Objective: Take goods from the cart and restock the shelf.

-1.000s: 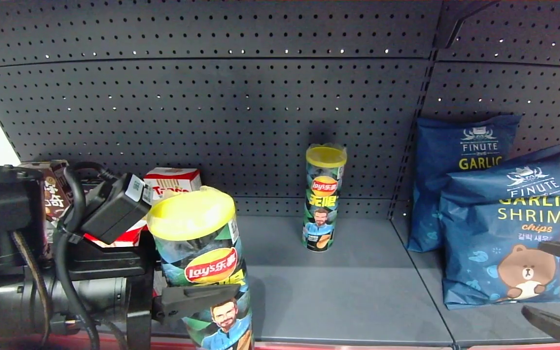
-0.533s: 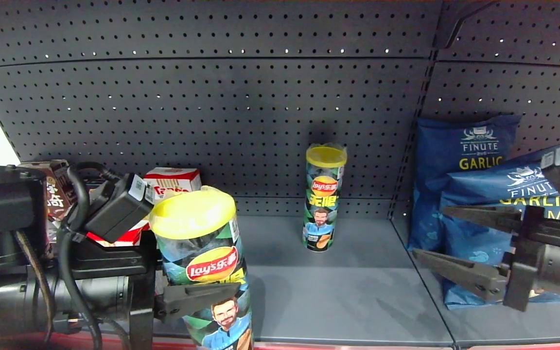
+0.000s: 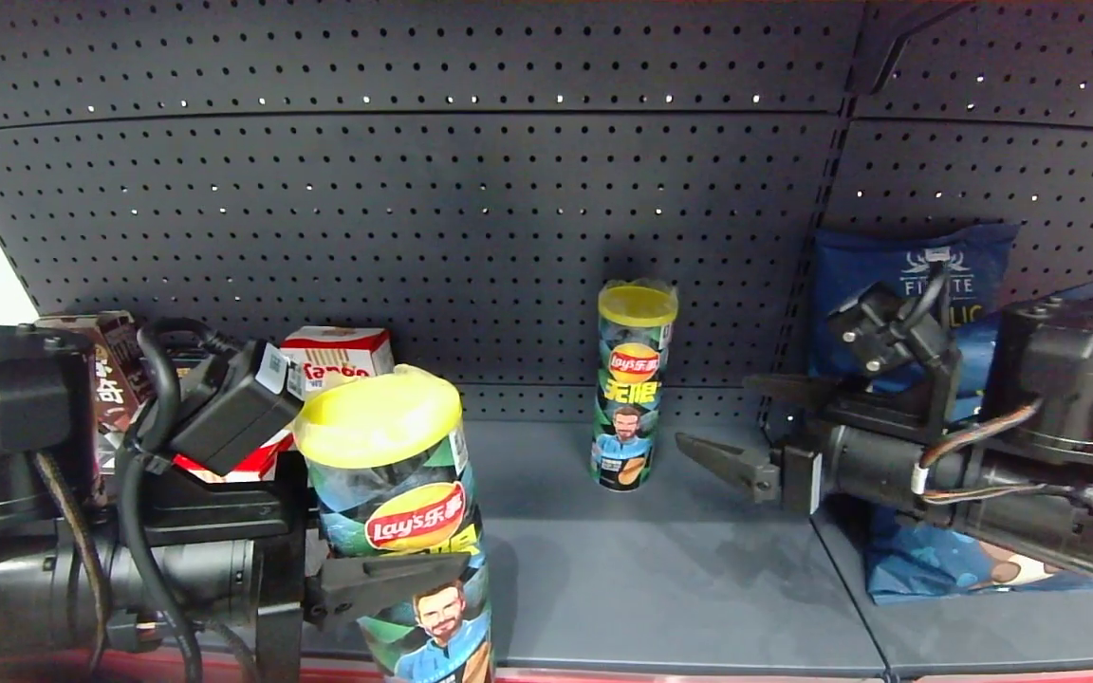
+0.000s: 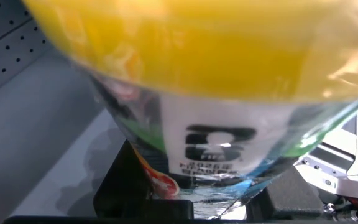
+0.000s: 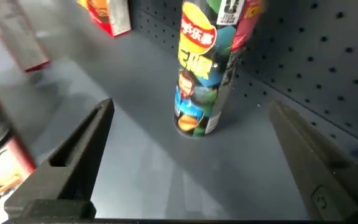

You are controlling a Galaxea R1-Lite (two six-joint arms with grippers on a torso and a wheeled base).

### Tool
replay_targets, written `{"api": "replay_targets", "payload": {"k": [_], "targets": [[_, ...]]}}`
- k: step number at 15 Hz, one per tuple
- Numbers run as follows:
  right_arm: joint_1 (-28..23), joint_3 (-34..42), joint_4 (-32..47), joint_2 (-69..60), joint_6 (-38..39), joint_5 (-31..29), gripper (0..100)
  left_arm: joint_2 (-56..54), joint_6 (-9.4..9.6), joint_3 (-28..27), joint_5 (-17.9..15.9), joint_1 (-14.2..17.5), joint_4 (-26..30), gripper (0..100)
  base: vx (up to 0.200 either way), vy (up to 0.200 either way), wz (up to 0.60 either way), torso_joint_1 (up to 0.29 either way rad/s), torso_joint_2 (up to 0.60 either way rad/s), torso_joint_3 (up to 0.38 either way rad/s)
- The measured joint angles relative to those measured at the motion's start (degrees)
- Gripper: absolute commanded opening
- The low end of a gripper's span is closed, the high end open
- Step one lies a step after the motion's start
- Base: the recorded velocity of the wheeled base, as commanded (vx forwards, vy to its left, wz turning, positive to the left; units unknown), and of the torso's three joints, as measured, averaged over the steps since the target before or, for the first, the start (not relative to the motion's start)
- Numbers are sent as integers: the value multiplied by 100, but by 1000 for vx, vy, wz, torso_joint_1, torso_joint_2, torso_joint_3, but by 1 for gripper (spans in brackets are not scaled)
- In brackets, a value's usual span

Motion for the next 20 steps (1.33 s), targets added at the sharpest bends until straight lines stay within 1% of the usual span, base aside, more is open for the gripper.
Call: {"api": "replay_targets", "payload": {"k": [5, 10, 16, 20], "targets": [[-32, -383, -208, 800, 22, 22, 100, 62, 6, -9, 0, -7, -13, 0, 0, 0, 0, 0, 0, 0], [-155, -747, -877, 1586, 16, 20, 100, 93, 6, -22, -7, -16, -24, 0, 0, 0, 0, 0, 0, 0], [-345, -1235, -919, 2203, 32, 60, 100, 132, 9, -4, -18, -7, -33, 0, 0, 0, 0, 0, 0, 0], [-325, -1313, -1073, 2462, 46, 150, 100, 173, 6, 2, -18, -7, -35, 0, 0, 0, 0, 0, 0, 0]]}}
